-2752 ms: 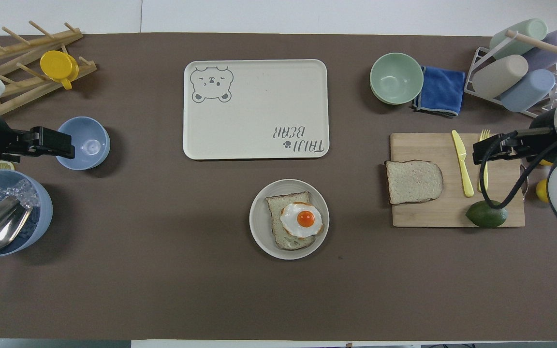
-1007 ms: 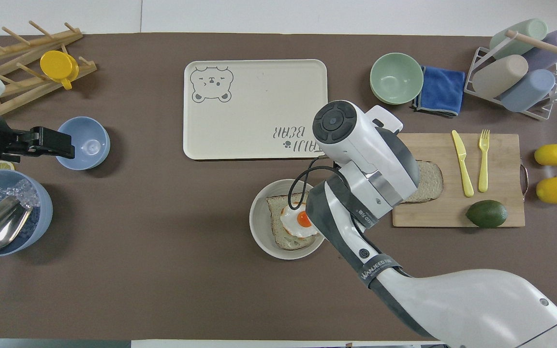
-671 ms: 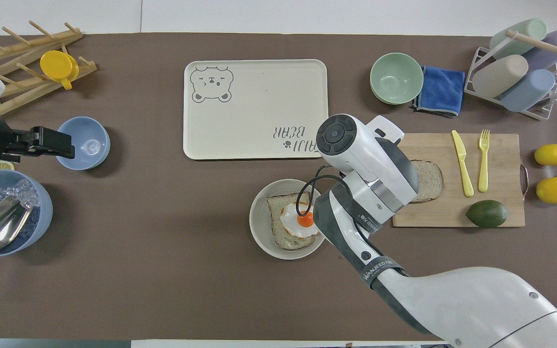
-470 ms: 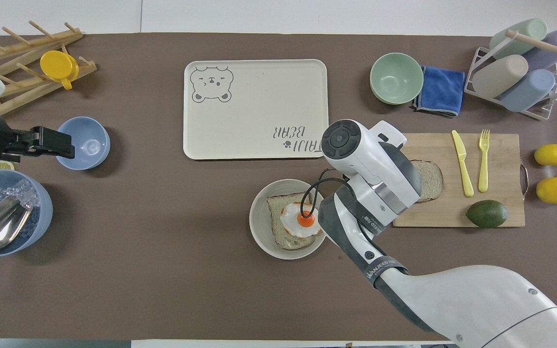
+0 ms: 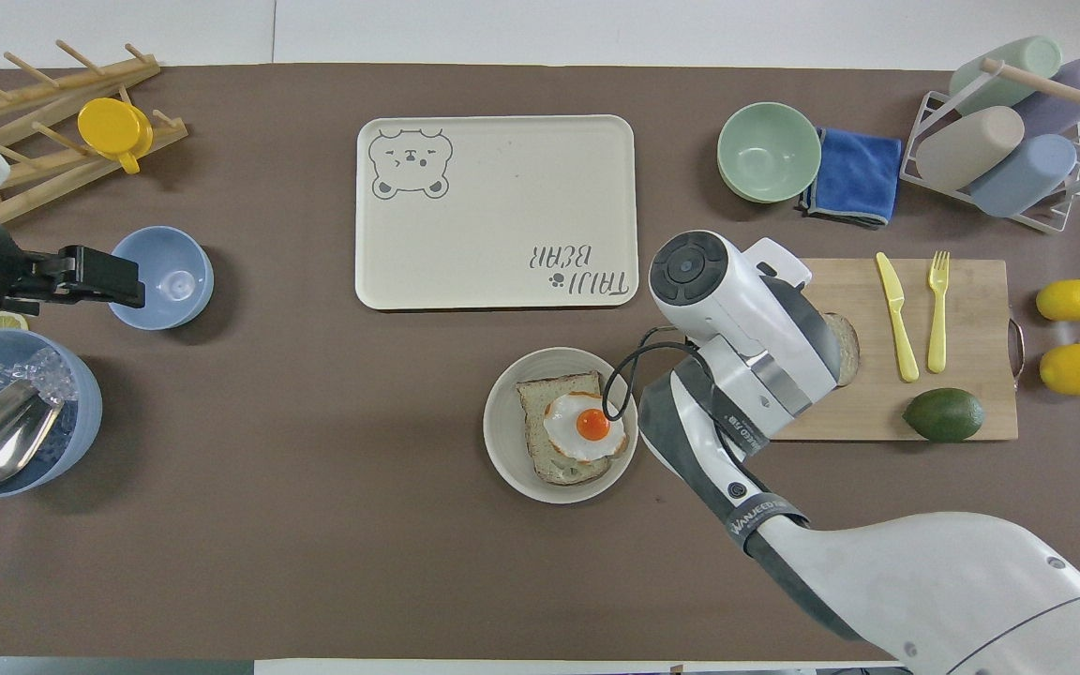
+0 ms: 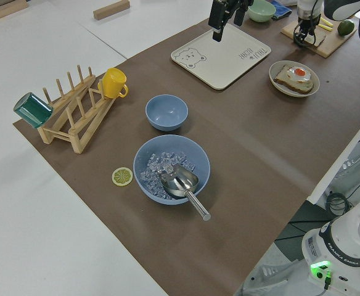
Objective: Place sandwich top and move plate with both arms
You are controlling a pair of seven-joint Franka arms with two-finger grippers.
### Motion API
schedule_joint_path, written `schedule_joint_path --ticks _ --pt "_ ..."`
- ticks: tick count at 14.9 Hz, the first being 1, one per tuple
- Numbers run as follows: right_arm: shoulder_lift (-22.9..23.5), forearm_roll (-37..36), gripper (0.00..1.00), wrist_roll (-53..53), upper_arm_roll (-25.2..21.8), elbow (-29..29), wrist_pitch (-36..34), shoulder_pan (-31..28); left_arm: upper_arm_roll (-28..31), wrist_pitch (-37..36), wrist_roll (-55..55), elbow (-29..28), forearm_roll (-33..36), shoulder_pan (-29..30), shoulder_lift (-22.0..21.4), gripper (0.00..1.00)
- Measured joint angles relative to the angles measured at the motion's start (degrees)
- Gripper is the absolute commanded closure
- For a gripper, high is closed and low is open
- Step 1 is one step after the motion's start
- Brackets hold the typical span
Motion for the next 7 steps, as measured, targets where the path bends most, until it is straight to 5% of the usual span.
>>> schedule_joint_path --ticks 4,7 --pt "-0.4 -0.2 0.34 0.0 0.0 -1.8 1.3 -0.3 0.0 0.0 0.0 0.0 0.0 0.0 0.0 0.00" --pt "-0.7 -1.1 0.61 0.0 0.0 -2.5 1.5 -0.5 0.0 0.0 0.0 0.0 0.0 0.0 0.0 0.00"
